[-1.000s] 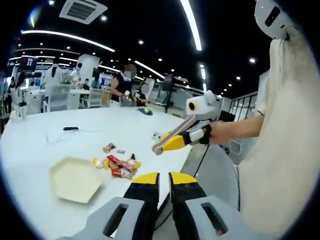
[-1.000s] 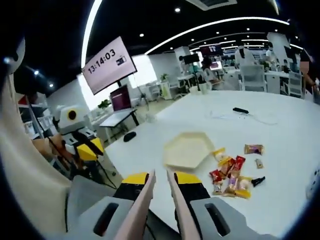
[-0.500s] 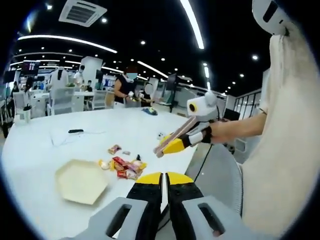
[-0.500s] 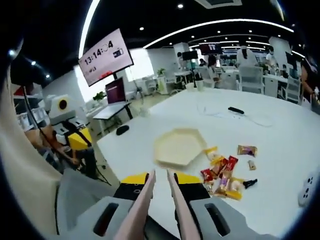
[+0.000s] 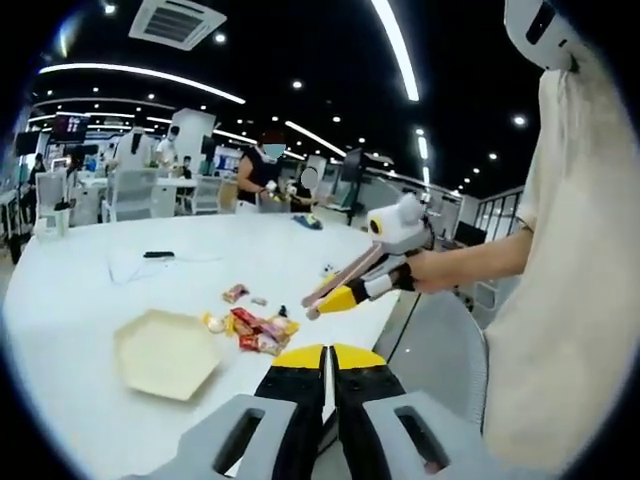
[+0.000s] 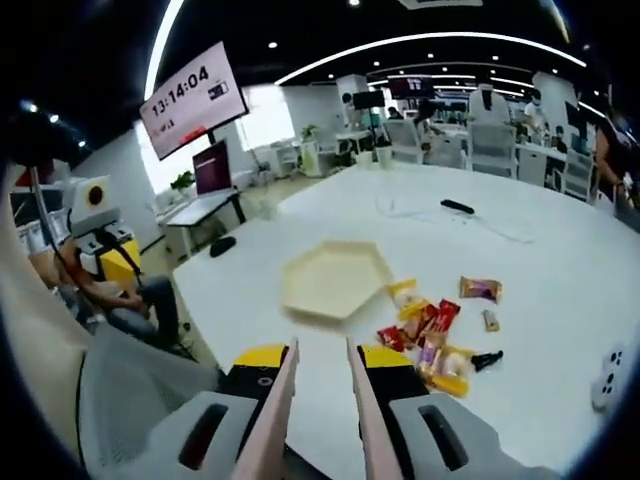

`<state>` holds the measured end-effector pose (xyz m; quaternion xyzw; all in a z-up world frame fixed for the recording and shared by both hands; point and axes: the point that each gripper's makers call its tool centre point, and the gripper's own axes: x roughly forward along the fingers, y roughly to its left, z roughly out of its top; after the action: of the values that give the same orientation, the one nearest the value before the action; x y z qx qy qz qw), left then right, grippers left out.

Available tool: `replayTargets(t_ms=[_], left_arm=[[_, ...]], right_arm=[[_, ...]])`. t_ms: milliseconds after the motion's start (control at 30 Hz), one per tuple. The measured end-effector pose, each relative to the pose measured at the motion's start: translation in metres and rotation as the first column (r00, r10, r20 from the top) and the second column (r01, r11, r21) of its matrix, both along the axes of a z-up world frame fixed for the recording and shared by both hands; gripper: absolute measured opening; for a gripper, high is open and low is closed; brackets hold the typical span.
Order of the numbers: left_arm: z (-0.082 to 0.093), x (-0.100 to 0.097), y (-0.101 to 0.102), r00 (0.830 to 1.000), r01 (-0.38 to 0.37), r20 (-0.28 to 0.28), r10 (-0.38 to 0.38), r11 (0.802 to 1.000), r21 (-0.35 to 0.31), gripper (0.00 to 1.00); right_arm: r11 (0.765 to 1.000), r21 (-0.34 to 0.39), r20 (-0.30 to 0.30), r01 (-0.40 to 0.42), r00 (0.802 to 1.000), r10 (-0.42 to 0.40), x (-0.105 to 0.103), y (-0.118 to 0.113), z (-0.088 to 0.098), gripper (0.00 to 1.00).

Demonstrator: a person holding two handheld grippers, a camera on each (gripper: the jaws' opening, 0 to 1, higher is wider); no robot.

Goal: Place the target food into the container with the food tongs after gripping and lifting it, then release it inside without dropping or visibly crushing the food.

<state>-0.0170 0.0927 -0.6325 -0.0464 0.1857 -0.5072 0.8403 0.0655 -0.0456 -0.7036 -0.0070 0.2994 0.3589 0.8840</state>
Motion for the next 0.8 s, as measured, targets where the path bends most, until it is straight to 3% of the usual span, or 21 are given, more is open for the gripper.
replayTargets(t_ms=[200,500,800], left_arm=[[-0.004,0.002,0.004,1.000,-0.024,-0.007,0.024,1.000,0.012,0.00],[-0.015,0.011,0.015,0.996,-0.086,-0.030,0.087,0.996,0.028,0.09],[-0.024,0.014,0.022,0.989,-0.130,-0.057,0.133,0.990,0.045,0.26]], right_arm=[[1.000,-0.014,-0.013,0.005,1.000,-0.006,0.010,-0.011,-0.013,0.26],[1.000,-0.021,-0.045,0.016,0.999,-0.017,0.016,-0.010,-0.028,0.26],[0.999,-0.032,-0.087,0.040,0.995,-0.043,0.017,-0.011,-0.044,0.27]])
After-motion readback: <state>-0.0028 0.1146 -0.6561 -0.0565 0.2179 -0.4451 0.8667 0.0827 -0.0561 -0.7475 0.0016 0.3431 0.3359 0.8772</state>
